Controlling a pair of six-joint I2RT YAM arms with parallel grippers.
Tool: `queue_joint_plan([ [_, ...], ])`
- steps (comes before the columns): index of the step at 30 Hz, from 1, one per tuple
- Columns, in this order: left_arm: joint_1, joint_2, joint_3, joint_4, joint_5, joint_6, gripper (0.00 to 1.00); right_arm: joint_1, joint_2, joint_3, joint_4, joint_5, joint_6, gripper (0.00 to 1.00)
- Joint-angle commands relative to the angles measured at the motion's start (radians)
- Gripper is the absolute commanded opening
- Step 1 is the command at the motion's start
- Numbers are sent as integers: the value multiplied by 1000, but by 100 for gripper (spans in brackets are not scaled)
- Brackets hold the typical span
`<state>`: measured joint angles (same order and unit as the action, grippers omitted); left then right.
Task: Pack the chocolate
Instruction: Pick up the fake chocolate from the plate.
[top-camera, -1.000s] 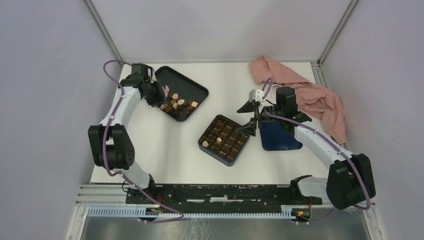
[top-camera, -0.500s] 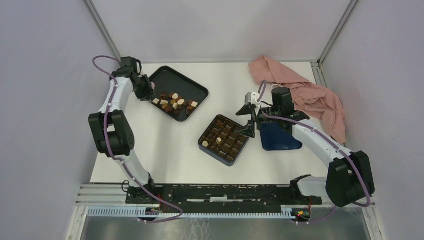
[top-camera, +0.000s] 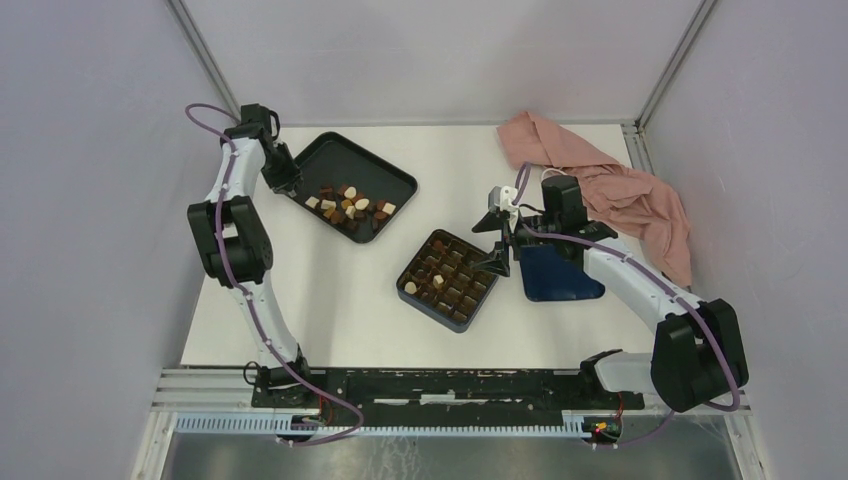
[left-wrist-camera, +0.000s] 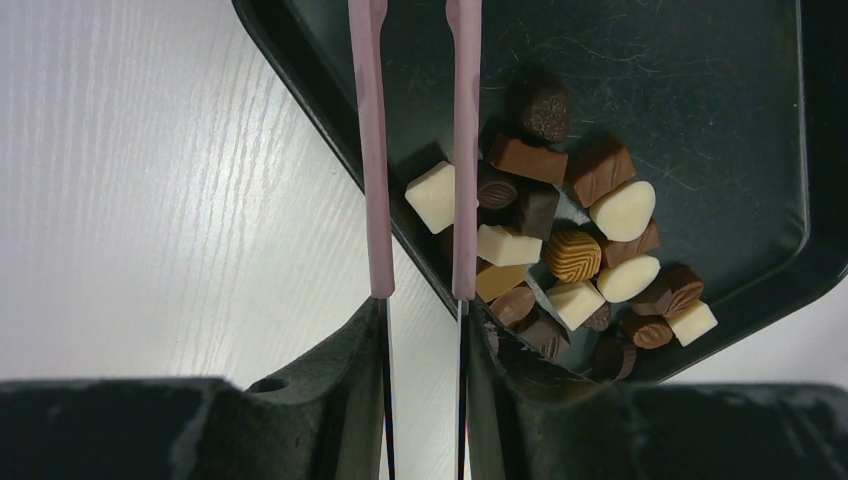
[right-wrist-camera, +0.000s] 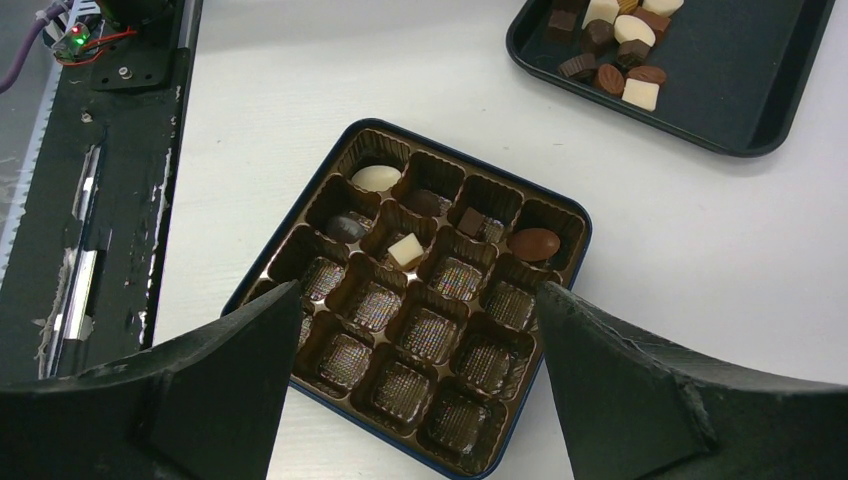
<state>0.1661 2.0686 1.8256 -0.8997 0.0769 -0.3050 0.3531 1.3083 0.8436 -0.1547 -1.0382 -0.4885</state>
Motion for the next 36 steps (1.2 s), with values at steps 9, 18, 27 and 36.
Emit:
queue_joint_plan([
  [9, 3, 56, 68, -53, -40, 41, 37, 7, 18, 37, 8, -9, -18, 92],
  [18, 1, 87, 80, -59, -26, 49, 38, 12, 28, 37, 7, -9, -21, 92],
  [27, 1, 126, 118, -67, -40, 51, 40, 26, 39, 37, 3, -10, -31, 92],
  [36, 0, 167, 168, -77, -53, 50, 40, 27, 45, 37, -2, -12, -36, 92],
])
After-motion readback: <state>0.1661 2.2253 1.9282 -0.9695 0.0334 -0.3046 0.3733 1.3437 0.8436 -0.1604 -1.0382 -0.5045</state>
